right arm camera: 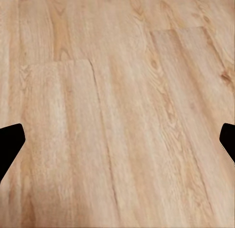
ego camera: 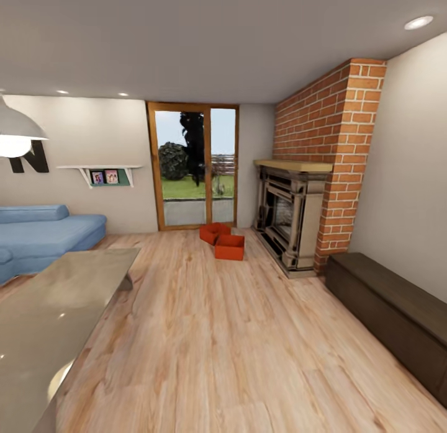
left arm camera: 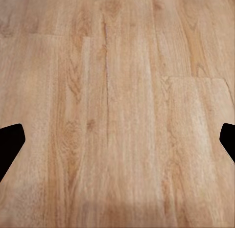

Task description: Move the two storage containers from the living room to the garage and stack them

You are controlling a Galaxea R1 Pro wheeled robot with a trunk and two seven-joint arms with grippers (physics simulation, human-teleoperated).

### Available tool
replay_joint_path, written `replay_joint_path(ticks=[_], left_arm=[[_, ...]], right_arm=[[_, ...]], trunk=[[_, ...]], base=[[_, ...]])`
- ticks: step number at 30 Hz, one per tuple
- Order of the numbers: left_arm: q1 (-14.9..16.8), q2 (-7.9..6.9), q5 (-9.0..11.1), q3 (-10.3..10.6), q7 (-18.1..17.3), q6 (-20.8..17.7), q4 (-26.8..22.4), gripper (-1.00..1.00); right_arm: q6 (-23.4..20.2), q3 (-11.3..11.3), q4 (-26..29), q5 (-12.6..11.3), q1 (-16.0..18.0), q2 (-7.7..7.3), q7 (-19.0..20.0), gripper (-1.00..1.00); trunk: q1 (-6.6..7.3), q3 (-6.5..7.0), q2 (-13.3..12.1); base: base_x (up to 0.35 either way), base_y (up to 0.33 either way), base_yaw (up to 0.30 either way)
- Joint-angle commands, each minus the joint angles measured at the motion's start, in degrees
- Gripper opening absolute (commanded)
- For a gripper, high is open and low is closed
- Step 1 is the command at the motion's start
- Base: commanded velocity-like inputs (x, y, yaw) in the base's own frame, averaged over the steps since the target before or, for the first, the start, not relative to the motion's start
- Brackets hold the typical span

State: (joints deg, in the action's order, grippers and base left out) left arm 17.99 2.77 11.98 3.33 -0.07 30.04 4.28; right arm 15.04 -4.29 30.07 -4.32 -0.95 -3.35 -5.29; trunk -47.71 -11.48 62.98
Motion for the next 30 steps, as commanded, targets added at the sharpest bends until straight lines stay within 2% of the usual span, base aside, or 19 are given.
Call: replay_joint_path(ticks=[1, 10, 23, 30], left_arm=[[0.11, 0.04, 0.41, 0.37, -0.02, 0.38, 0.24, 1.0], [0.11, 0.04, 0.41, 0.37, -0.02, 0.38, 0.23, 1.0], [0.11, 0.04, 0.41, 0.37, -0.02, 0.38, 0.23, 1.0], [0.11, 0.04, 0.41, 0.37, -0.02, 0.38, 0.26, 1.0]], right_arm=[[0.08, -0.45, 0.08, -0.43, -0.02, -0.08, -0.39, 1.0], [0.08, -0.45, 0.08, -0.42, -0.02, -0.08, -0.38, 1.0], [0.08, -0.45, 0.08, -0.42, -0.02, -0.08, -0.33, 1.0], [0.08, -0.45, 0.08, -0.42, -0.02, -0.08, -0.34, 1.0]], trunk=[[-0.04, -0.06, 0.04], [-0.04, -0.06, 0.04], [-0.04, -0.06, 0.04], [-0.04, -0.06, 0.04]], base=[[0.319, -0.04, 0.05], [0.323, 0.045, -0.013], [0.324, 0.09, -0.244], [0.319, 0.146, -0.064]])
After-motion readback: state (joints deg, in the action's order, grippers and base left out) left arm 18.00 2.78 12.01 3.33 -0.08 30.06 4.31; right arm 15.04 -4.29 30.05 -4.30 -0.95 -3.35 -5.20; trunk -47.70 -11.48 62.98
